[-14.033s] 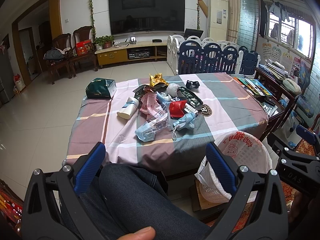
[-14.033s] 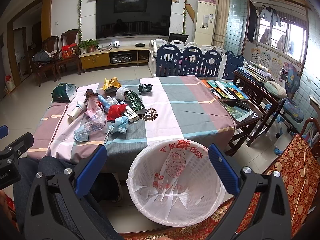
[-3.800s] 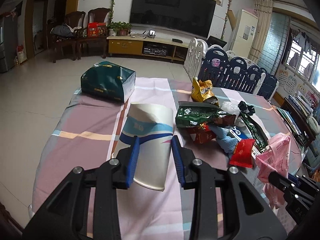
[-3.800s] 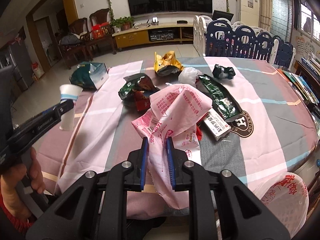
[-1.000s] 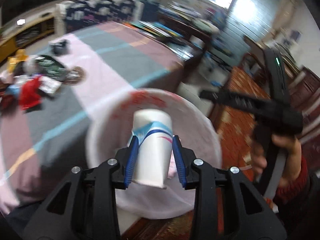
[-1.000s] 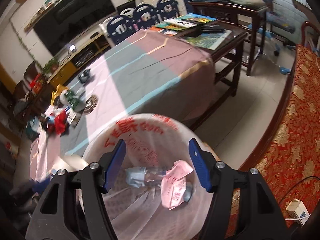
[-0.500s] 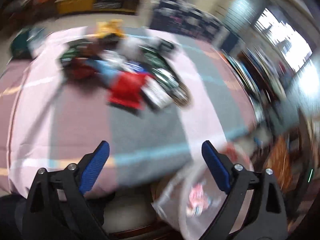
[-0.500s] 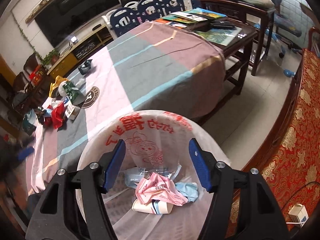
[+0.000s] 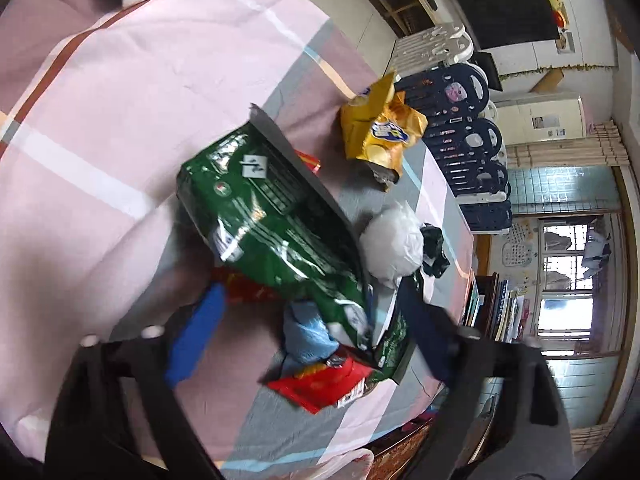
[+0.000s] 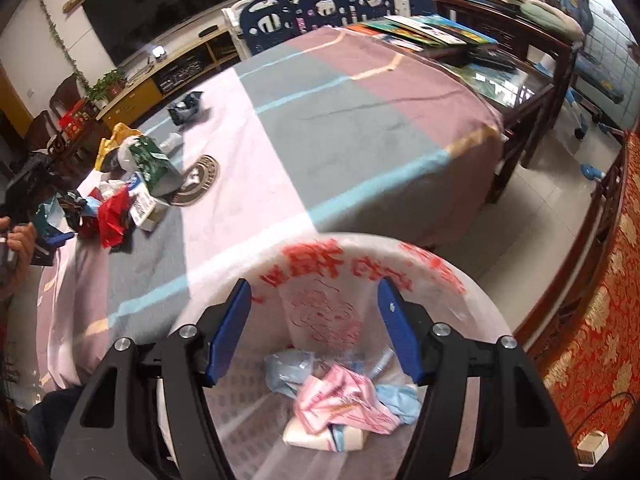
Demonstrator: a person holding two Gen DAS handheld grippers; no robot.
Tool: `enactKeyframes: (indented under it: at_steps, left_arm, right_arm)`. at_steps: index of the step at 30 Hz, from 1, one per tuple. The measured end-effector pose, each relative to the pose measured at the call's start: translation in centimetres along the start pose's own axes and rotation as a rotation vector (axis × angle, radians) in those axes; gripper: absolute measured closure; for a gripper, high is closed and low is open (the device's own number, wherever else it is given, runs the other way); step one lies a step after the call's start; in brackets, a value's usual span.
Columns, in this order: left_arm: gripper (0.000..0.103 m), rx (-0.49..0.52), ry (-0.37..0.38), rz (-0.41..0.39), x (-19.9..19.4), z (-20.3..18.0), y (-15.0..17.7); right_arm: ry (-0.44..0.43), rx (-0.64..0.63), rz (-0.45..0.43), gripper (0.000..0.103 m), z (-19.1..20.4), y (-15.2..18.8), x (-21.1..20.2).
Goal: Collect trash
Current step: 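Grasp the green bag with the left tool, then grasp the red packet with the right tool while the left tool holds the green bag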
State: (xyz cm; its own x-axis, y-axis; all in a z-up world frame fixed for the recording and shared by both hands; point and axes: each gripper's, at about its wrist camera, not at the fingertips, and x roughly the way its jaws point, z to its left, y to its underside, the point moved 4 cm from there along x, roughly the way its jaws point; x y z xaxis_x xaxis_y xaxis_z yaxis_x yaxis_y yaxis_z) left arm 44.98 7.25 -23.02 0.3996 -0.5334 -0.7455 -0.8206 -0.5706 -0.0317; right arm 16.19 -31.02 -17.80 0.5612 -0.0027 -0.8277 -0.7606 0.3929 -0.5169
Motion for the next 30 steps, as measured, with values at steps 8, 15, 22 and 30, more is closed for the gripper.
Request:
enactKeyframes:
  at_steps: [8,15,22,30]
  left_arm:
    - [0.077,0.183,-0.002,-0.027,-1.8,0.3,2.4]
    - [0.077,0.432,-0.082,-0.228,-8.7,-0.4,9.2]
    - [0.077,0.497,-0.184,-0.251,-10.7,3.1,14.7]
    - [0.077,0.559,-0.258,-0.305,-12.3,4.2,15.7]
  right_arm:
    - [-0.168,-0.141,-0.041,0.038,9.1,-2.6,2.7]
    - [-0.303,-0.336,-0.033,0.038,20.3,-4.5,6.9]
    - [-0.13,-0.501,0.004,0.038,27.5,-3.8,12.8]
    - [-0.107,-0.529,0.032,0.071,27.0,-1.4,13.1]
